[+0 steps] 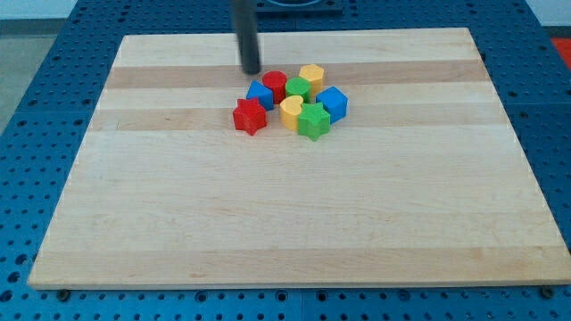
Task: Push the yellow hexagon close to the top right of the red circle
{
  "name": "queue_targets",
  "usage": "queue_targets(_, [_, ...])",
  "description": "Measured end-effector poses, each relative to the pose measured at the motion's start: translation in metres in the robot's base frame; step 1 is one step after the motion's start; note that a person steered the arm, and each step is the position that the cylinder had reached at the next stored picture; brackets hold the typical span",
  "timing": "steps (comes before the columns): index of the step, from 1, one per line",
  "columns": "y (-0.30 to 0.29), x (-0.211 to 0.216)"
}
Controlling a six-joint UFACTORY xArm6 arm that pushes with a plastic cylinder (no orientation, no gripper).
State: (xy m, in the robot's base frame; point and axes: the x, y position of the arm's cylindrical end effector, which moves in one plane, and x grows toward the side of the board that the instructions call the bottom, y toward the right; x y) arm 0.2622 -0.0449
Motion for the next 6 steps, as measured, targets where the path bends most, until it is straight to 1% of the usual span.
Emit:
queue_targets(1, [0.082,-0.012])
queue_targets(2, [0.117,0.011])
queue_targets(3, [0.107,0.02])
queue_targets(4, [0.106,0.057])
queue_targets(5, [0.099,0.057])
queue_targets(6, [0.078,0.052])
